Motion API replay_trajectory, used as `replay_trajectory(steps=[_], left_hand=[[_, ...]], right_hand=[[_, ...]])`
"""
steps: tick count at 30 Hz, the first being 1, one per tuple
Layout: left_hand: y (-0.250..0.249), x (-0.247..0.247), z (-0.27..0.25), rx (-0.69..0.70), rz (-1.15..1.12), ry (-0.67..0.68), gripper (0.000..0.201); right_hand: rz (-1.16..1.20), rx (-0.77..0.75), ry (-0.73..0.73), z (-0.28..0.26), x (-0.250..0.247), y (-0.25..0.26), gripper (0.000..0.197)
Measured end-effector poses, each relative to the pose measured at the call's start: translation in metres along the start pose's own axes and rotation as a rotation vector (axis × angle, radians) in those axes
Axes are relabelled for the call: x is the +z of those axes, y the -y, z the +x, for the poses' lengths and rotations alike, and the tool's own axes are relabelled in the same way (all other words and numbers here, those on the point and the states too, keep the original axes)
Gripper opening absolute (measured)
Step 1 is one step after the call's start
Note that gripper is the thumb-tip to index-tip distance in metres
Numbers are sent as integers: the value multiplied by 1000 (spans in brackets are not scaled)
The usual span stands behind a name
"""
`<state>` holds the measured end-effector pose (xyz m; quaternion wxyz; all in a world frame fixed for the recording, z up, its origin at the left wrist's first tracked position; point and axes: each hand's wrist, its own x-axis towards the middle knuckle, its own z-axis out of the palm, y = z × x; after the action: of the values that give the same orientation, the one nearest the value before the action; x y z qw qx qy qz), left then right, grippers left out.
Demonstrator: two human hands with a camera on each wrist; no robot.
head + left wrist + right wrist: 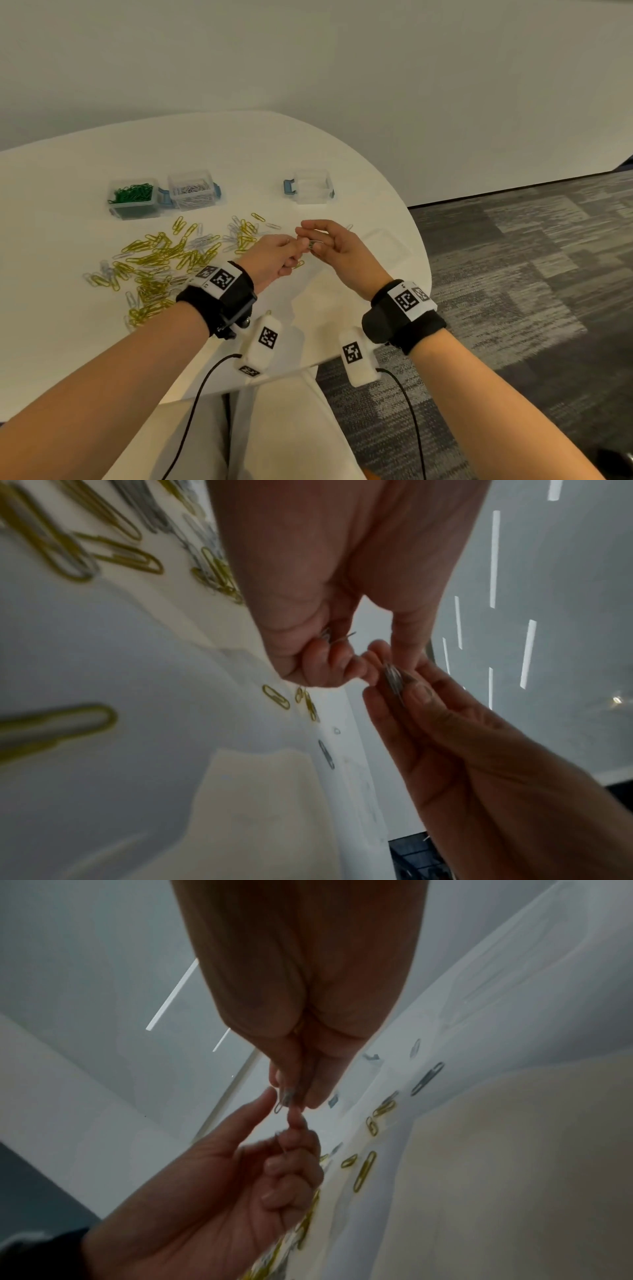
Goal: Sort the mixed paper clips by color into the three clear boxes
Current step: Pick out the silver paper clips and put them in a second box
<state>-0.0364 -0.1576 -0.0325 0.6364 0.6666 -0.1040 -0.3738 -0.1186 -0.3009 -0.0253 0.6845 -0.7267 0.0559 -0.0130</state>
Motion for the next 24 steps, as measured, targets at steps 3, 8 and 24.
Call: replay_trajectory(steps=[3, 8, 24], left_hand=[[-1, -3, -2, 132, 258, -95, 21], [0, -12, -9, 305, 576, -211, 14], [-13, -8, -17, 259, 570, -158, 21]], right_hand=[[57, 30, -69, -3, 0, 3, 31], [155, 167, -209, -7, -11, 6, 24], [-355, -10, -165, -9, 6, 8, 7]])
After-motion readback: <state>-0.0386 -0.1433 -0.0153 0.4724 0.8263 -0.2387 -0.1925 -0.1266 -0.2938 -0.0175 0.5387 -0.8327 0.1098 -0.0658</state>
